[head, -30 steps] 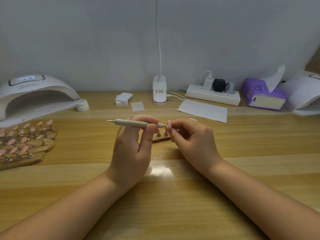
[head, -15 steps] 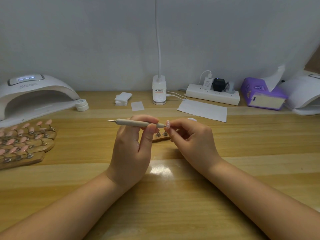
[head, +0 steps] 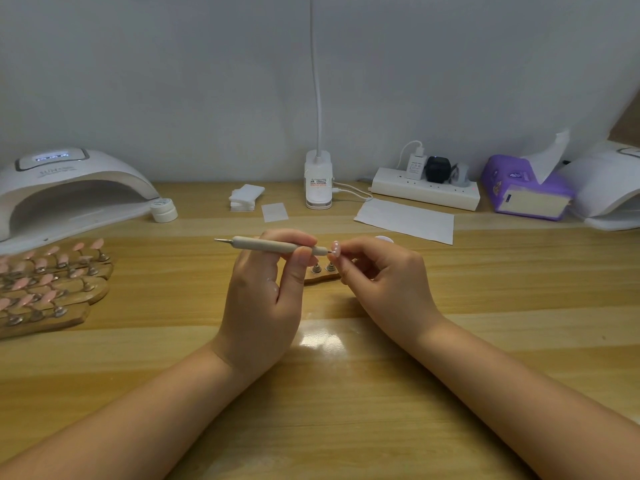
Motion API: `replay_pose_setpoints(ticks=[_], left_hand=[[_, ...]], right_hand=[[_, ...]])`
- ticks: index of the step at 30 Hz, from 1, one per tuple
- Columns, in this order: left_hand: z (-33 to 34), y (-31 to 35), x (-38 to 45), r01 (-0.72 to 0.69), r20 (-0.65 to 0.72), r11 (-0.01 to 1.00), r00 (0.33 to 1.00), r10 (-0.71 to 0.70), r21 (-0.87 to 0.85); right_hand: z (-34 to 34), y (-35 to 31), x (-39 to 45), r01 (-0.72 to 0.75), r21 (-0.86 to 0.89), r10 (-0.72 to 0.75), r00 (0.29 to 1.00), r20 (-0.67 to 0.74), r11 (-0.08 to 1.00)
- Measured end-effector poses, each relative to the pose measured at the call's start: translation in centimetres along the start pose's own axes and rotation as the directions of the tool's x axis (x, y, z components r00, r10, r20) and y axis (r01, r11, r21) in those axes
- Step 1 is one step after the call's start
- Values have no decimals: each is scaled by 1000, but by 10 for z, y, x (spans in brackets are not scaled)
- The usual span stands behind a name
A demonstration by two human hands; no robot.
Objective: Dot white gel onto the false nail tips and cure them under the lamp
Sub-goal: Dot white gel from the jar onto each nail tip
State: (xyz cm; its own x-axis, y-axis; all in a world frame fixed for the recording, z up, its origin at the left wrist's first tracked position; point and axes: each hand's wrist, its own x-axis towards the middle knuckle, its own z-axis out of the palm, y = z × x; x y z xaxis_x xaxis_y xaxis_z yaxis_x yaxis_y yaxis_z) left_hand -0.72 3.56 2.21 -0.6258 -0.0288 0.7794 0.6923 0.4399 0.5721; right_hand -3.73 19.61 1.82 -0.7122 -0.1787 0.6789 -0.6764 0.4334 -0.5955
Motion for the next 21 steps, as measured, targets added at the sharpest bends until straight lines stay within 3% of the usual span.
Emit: replay_pose_setpoints(ticks=[21], left_hand=[[1, -1, -1, -13, -5, 1000, 1000, 13, -6]], right_hand=[[0, 0, 0, -17, 12, 17, 1000, 5, 1000]])
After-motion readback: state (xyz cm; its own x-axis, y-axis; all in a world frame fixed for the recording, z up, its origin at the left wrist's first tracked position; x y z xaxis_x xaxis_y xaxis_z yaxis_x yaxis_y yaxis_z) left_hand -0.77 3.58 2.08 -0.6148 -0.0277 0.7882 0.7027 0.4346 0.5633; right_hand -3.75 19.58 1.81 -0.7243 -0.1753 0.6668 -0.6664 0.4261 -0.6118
